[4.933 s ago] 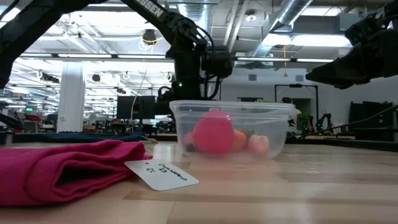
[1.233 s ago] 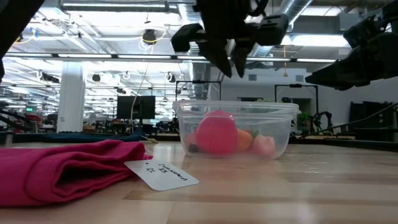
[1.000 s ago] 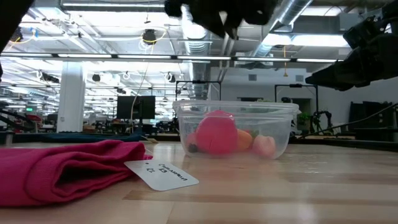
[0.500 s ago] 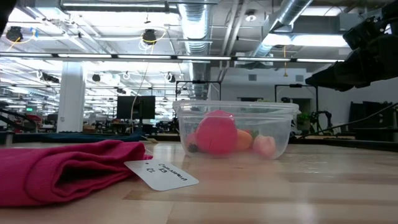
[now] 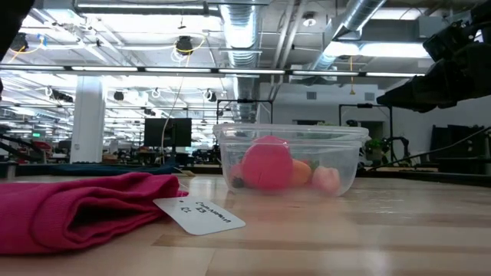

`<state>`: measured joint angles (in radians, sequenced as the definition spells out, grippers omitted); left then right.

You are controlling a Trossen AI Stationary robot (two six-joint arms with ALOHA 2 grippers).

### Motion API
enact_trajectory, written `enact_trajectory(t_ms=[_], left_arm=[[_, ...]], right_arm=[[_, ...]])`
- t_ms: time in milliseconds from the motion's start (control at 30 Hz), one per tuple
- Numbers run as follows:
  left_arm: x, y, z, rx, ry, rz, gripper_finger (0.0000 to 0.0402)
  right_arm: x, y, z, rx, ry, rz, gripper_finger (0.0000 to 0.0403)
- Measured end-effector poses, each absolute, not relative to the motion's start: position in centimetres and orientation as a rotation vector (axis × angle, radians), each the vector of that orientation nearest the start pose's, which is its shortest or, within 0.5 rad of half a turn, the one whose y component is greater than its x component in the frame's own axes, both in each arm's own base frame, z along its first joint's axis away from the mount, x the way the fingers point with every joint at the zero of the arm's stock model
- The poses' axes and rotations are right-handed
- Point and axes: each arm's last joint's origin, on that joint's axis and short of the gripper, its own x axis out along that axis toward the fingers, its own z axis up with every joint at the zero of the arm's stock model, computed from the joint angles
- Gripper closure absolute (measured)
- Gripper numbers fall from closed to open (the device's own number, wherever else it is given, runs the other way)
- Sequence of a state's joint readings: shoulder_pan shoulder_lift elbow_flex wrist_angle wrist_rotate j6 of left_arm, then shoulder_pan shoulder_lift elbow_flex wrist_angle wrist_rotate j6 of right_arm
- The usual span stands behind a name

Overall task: Pick and placing Produce into tupperware
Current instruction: Return to Home Position

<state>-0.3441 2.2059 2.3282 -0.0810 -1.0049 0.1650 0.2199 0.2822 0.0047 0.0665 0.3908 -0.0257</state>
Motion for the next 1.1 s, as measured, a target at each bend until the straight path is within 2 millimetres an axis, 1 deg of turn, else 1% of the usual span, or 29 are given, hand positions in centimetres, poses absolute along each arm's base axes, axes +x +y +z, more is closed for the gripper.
enact_trajectory(t_ms=[33, 100, 167, 267, 333, 367, 400, 500, 633, 700, 800, 867, 900, 967, 1000, 1100], left_arm=[[47.6, -14.7, 41.4, 0.185, -0.019, 0.549, 0.0306], [47.9, -15.0, 41.9, 0.247, -0.079, 0.372, 0.0306], [48.3, -15.1, 41.5, 0.247, -0.096, 0.240, 0.0306], [49.2, -14.7, 39.8, 0.257, -0.080, 0.016, 0.0306], [49.9, -14.5, 38.5, 0.260, -0.167, -0.185, 0.0306], [50.1, -14.5, 37.7, 0.253, -0.218, -0.261, 0.0306], [50.2, -14.3, 36.8, 0.227, -0.253, -0.299, 0.0306], [50.5, -13.7, 34.2, 0.135, -0.289, -0.272, 0.0306], [50.3, -13.0, 31.4, 0.125, -0.340, -0.212, 0.0306], [49.9, -12.5, 30.3, 0.114, -0.318, -0.171, 0.0306], [48.8, -11.2, 29.0, 0.065, -0.329, -0.158, 0.0306], [47.6, -10.2, 27.8, 0.040, -0.358, -0.156, 0.0306], [46.8, -9.8, 26.8, 0.031, -0.377, -0.149, 0.0306], [44.9, -9.1, 25.1, 0.023, -0.410, -0.135, 0.0306], [43.8, -8.7, 24.6, 0.013, -0.435, -0.126, 0.0306], [40.1, -6.8, 24.8, -0.049, -0.527, -0.042, 0.0306]], right_arm=[[11.1, 1.3, 14.8, -0.089, 0.203, -0.168, 0.0179], [11.1, 1.3, 14.8, -0.089, 0.203, -0.168, 0.0179], [11.1, 1.3, 14.8, -0.089, 0.202, -0.168, 0.0179], [11.1, 1.3, 14.8, -0.089, 0.202, -0.168, 0.0179], [11.1, 1.3, 14.8, -0.089, 0.202, -0.168, 0.0179], [11.1, 1.3, 14.8, -0.089, 0.203, -0.168, 0.0179], [11.1, 1.3, 14.8, -0.089, 0.202, -0.168, 0.0179], [11.1, 1.3, 14.8, -0.089, 0.202, -0.168, 0.0179], [11.1, 1.3, 14.8, -0.089, 0.202, -0.168, 0.0179], [11.1, 1.3, 14.8, -0.089, 0.202, -0.168, 0.0179], [11.1, 1.3, 14.8, -0.089, 0.202, -0.168, 0.0179], [11.1, 1.3, 14.8, -0.089, 0.202, -0.168, 0.0179], [11.1, 1.3, 14.8, -0.089, 0.203, -0.168, 0.0179], [11.1, 1.3, 14.8, -0.089, 0.202, -0.168, 0.0179], [11.1, 1.3, 14.8, -0.089, 0.202, -0.168, 0.0179], [11.1, 1.3, 14.8, -0.089, 0.202, -0.168, 0.0179]])
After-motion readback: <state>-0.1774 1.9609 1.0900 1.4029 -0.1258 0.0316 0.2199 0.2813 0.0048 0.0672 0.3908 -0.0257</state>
